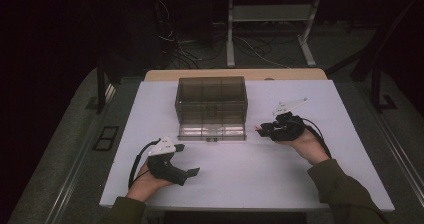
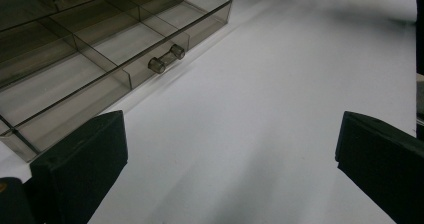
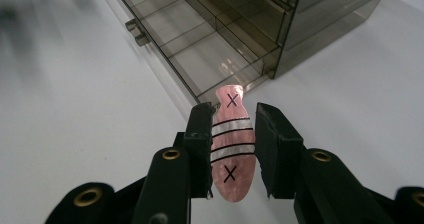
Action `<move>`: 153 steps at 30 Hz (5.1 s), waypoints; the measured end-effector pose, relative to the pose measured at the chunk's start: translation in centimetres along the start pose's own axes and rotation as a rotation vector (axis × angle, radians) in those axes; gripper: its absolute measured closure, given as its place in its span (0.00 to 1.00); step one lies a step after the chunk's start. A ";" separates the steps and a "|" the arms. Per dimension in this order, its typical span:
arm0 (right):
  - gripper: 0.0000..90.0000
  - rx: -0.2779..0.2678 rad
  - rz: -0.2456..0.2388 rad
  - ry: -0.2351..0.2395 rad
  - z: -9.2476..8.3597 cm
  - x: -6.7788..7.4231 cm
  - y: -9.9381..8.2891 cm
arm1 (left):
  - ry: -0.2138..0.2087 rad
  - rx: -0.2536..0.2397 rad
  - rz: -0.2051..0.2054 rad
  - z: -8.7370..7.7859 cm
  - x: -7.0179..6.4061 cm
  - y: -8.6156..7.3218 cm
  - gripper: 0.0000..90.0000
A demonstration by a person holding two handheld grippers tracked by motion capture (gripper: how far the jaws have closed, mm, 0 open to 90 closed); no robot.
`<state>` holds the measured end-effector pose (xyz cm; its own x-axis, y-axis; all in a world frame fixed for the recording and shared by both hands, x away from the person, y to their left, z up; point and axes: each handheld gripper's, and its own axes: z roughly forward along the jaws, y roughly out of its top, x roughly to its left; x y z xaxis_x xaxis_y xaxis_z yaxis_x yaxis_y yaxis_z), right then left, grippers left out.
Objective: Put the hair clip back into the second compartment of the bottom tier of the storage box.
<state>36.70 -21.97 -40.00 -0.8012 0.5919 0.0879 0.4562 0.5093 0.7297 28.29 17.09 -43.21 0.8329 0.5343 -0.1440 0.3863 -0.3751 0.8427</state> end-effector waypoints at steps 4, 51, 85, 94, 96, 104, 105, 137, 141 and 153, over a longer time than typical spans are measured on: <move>0.75 -0.005 -0.011 0.009 0.3 0.2 0.5 | 0.001 -0.001 0.001 0.0 0.0 0.0 0.00; 0.75 -0.038 -0.073 0.096 5.9 2.9 6.3 | -0.004 -0.002 0.002 -0.1 -0.1 0.0 0.00; 0.75 0.004 -0.063 0.117 11.7 4.3 8.0 | -0.013 0.003 0.011 -0.2 -0.2 0.0 0.00; 0.71 0.006 -0.059 0.128 12.4 4.3 7.9 | -0.014 0.005 0.010 -0.2 -0.2 -0.1 0.00; 0.70 0.004 -0.058 0.127 12.4 4.3 7.9 | -0.013 0.006 0.010 -0.2 -0.2 -0.1 0.00; 0.59 -0.029 -0.037 0.140 11.6 4.1 7.6 | -0.010 0.002 0.003 -0.1 -0.2 -0.1 0.00; 0.58 -0.031 -0.033 0.142 11.4 4.0 7.5 | -0.009 0.000 0.002 -0.1 -0.2 -0.1 0.00; 0.35 -0.106 -0.006 0.068 4.6 3.2 3.5 | 0.011 0.004 0.000 -0.2 -0.2 -0.3 0.00; 0.32 -0.117 0.014 0.045 3.6 3.0 2.6 | 0.009 0.008 0.000 -0.2 -0.1 -0.4 0.00; 0.24 -0.126 0.048 -0.015 1.6 2.9 -0.1 | 0.013 0.015 -0.003 -0.1 0.0 -0.5 0.00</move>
<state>34.96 -19.26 -40.88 -0.7734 0.6233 0.1158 0.4410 0.3978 0.8045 28.07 17.31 -43.58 0.8268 0.5450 -0.1393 0.3942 -0.3846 0.8347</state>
